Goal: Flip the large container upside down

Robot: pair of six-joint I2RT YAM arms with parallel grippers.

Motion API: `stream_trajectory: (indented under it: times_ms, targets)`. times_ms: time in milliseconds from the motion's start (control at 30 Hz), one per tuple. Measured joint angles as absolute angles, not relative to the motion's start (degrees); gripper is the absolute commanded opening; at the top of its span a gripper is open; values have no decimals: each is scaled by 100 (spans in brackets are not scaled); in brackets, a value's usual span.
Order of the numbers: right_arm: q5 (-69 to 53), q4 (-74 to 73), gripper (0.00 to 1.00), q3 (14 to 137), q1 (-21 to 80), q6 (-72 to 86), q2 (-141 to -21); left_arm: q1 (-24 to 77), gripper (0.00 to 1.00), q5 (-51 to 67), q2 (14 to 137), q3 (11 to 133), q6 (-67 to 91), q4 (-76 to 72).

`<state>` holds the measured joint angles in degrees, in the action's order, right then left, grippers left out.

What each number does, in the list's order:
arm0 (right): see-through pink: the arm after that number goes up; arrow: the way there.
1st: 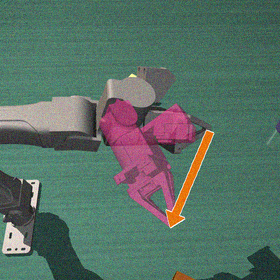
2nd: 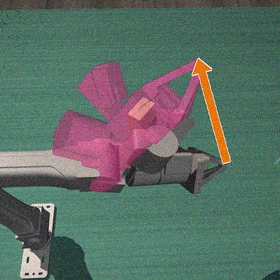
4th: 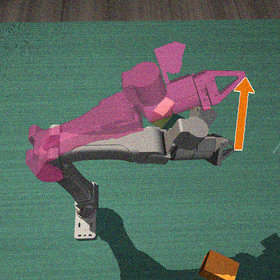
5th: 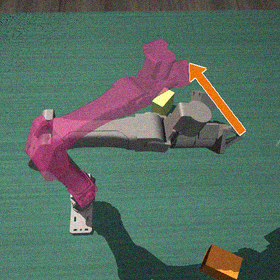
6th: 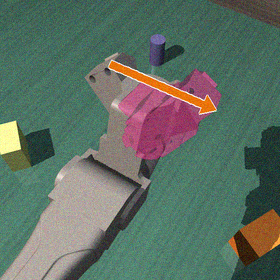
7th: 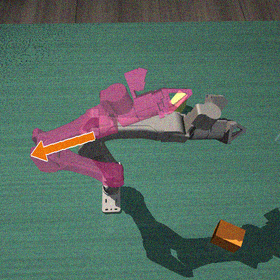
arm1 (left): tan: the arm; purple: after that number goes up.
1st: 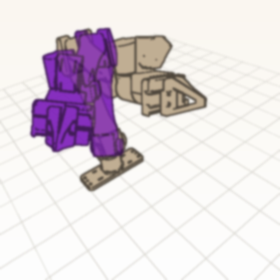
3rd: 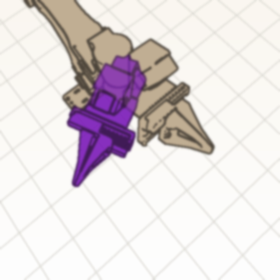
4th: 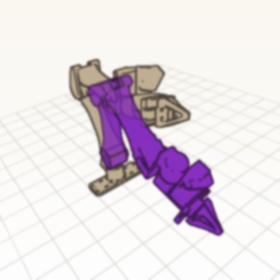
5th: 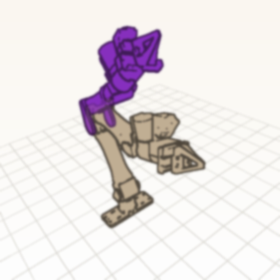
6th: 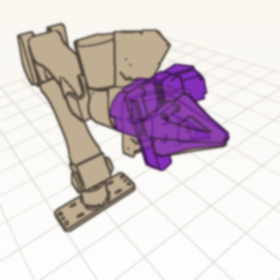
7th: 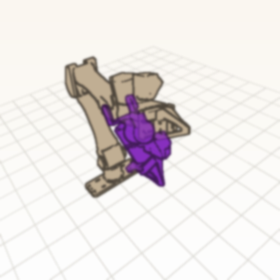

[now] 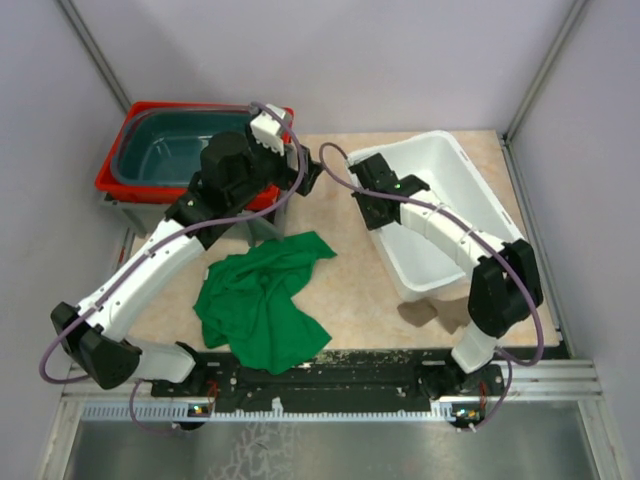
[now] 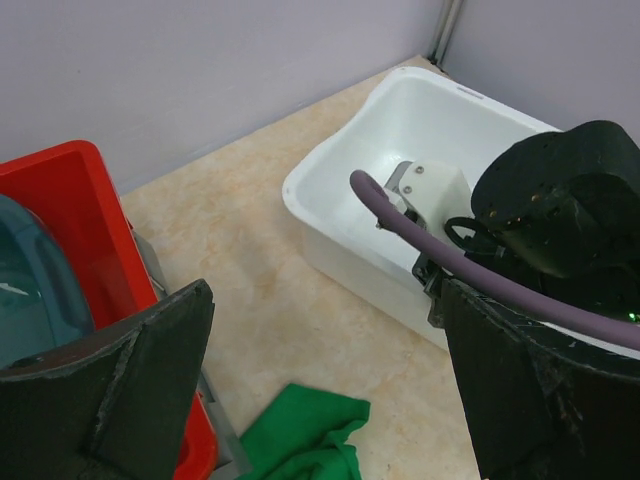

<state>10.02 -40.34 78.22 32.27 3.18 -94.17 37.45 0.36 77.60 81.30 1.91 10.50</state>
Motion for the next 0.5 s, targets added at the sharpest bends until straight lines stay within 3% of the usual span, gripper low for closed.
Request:
stream_trajectory:
  times_ms: [233, 500]
  targets:
    - [950, -4860, 0, 9347, 3074, 814, -9802, 3483, 100, 152, 7666, 8130, 349, 1044]
    - [-395, -4532, 0, 10746, 2182, 2134, -10049, 3044, 100, 508, 7465, 8130, 628, 1024]
